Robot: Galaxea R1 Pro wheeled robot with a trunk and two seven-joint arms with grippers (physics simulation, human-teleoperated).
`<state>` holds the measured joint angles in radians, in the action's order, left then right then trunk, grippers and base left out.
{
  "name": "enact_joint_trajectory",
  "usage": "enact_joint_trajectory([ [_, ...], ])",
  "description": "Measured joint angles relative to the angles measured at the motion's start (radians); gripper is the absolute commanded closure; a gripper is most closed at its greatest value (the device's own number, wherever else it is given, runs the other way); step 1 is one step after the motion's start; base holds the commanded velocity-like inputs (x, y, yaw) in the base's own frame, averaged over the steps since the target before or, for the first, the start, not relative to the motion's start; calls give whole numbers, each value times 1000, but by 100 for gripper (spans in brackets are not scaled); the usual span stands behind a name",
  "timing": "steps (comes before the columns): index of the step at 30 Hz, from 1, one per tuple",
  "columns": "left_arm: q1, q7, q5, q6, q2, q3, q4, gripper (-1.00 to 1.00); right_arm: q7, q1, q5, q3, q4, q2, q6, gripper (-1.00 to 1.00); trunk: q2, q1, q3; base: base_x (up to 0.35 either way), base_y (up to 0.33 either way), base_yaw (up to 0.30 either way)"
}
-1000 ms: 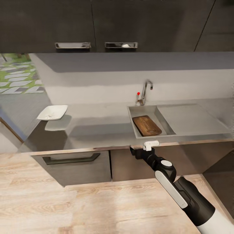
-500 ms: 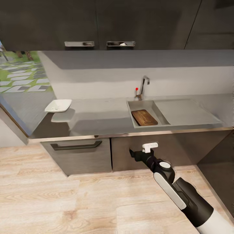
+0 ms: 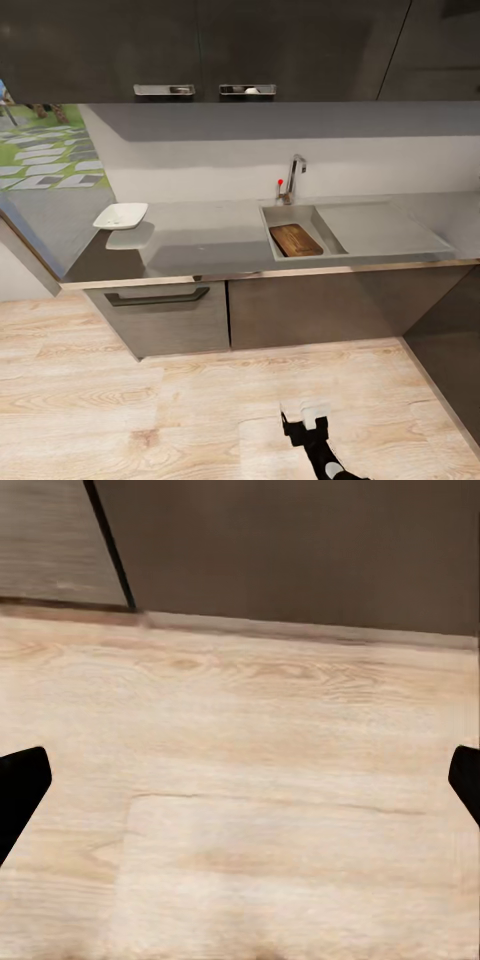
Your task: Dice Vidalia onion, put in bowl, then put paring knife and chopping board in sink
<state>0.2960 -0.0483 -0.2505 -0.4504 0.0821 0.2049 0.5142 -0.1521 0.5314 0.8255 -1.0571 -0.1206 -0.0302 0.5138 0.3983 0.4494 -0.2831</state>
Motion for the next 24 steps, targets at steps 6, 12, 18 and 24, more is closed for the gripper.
enact_joint_trajectory([
  [6, 0, -2, -4, 0, 8, -4, 9, -100, 82, -99, 135, 6, 89, -17, 30, -100, 0, 0, 0, 0, 0, 0],
  [12, 0, -33, -7, 2, 12, -5, 78, -100, 89, -207, 252, 8, 98, 26, 34, -100, 0, 0, 0, 0, 0, 0],
  [18, 0, -71, -8, 3, 24, -5, 127, -100, 95, -291, 258, 6, 101, 51, 33, -100, 0, 0, 0, 0, 0, 0],
  [24, 0, -77, -9, 0, 47, -9, 136, -100, 94, -322, 258, 5, 97, 72, 37, -100, 0, 0, 1, 0, 0, 0],
])
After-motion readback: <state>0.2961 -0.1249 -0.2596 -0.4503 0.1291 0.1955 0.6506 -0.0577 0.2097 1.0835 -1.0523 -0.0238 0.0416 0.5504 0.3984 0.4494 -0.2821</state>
